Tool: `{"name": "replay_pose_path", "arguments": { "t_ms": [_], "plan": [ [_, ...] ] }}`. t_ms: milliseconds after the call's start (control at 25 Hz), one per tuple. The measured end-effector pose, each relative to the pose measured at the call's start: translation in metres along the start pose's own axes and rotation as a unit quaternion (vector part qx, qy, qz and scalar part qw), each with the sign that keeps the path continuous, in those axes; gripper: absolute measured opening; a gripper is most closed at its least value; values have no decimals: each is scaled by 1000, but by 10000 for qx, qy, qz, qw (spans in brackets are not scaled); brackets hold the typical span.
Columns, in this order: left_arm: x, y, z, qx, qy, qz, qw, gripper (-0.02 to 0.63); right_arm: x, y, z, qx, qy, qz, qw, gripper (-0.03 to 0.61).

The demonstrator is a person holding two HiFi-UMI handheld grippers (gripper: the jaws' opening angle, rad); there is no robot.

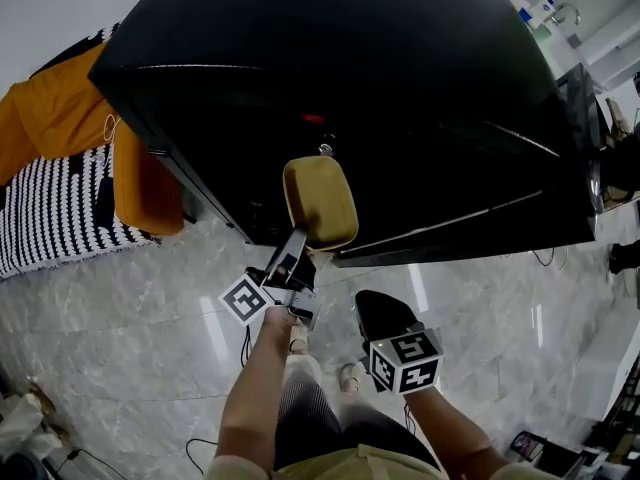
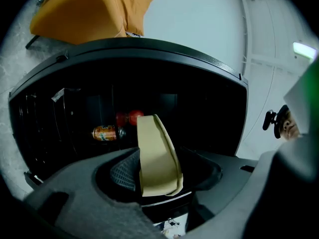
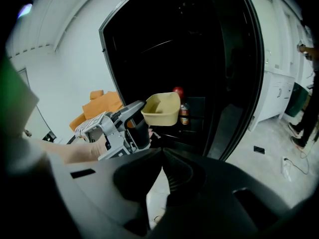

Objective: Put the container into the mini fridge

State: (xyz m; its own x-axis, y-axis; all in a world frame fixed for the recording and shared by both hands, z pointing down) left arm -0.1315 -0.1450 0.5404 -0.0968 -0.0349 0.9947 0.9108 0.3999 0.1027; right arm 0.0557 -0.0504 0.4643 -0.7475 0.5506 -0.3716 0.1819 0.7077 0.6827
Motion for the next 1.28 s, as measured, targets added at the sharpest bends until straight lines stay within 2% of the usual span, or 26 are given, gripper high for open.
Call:
{"name": "replay_pose_path", "arguments": {
  "t_ms": [280,520,1280],
  "plan": [
    [13,2,-26,-44,-22,42,10000,258,-7,6,-5,24,48,-74,10000,29],
    [17,9,-42,80,-43,-48,9999,258,-15,11,-4,56,107,-165,9998,29],
    [33,3,-60,-64,-130,-50,9999,258,-26,15,-6,-180,345,-377,9985,29]
  ]
}}
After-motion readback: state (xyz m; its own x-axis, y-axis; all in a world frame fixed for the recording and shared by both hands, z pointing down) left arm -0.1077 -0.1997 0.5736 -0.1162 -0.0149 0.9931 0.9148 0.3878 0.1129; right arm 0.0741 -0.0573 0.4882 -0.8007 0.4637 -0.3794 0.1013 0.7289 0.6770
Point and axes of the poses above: the fingertips, and each gripper's own axes: z backward along the fingers, x to its left, y out of its underside, the point moved 8 cm from there along z, backward along the fingers, and after that the axes turned 14 degrees about -y, right-handed, at the moved point
